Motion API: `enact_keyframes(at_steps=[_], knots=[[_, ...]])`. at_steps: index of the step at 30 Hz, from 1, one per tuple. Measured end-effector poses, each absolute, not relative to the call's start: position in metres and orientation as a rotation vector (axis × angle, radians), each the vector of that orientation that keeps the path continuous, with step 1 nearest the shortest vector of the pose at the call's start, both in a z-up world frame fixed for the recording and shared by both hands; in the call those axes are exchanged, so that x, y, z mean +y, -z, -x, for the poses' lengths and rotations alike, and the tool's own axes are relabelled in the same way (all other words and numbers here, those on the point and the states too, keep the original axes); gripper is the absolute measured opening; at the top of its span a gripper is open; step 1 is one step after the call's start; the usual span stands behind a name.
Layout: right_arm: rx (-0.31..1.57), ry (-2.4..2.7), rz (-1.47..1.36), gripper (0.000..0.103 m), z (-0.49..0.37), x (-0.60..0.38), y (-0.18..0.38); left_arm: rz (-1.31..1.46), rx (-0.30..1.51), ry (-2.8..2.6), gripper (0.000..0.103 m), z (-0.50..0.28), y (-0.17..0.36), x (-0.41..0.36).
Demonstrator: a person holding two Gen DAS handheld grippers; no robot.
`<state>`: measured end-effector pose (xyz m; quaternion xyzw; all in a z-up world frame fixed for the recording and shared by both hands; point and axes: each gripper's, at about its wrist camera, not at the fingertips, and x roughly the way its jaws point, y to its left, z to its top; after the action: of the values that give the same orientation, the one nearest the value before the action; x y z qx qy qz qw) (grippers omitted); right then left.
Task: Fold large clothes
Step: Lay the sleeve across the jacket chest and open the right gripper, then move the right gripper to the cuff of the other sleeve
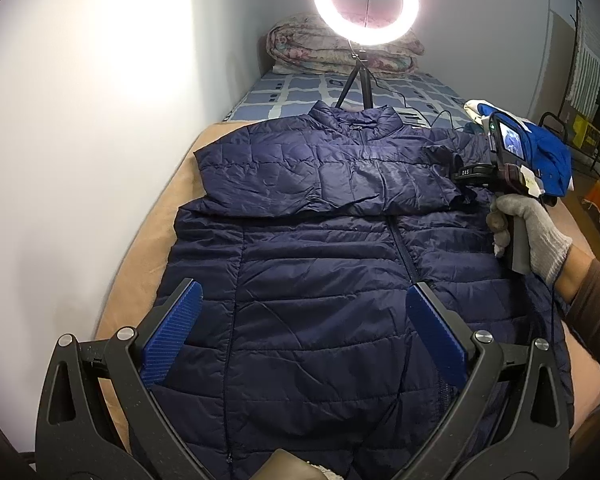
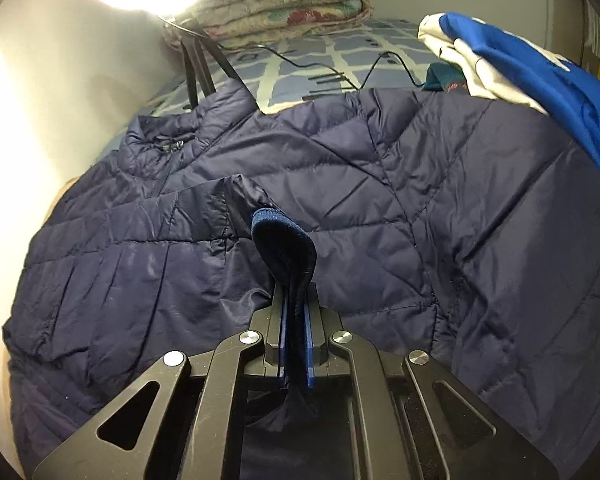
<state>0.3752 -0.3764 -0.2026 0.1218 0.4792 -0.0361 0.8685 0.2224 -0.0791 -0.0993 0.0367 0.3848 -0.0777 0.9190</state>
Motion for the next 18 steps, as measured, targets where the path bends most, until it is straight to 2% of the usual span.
enact_keyframes(at_steps=[13, 15, 17, 18], knots=[[1.056, 0.063, -0.184, 0.009, -0.379, -0.366, 0.201, -0.064, 0.776, 0.151, 0.103, -0.22, 0.093, -0.076], [1.048, 0.065, -0.179, 0.014, -0.373, -0.367, 0.193, -0.06, 0.77, 0.154, 0.103, -0.219, 0.091, -0.076], [1.036, 0.065, -0.179, 0.026, -0.368, -0.367, 0.185, -0.066, 0.754, 0.152, 0.103, -0.217, 0.087, -0.076], [1.022, 0.062, -0.187, 0.028, -0.363, -0.368, 0.178, -0.072, 0.746, 0.15, 0.103, -0.215, 0.085, -0.077]])
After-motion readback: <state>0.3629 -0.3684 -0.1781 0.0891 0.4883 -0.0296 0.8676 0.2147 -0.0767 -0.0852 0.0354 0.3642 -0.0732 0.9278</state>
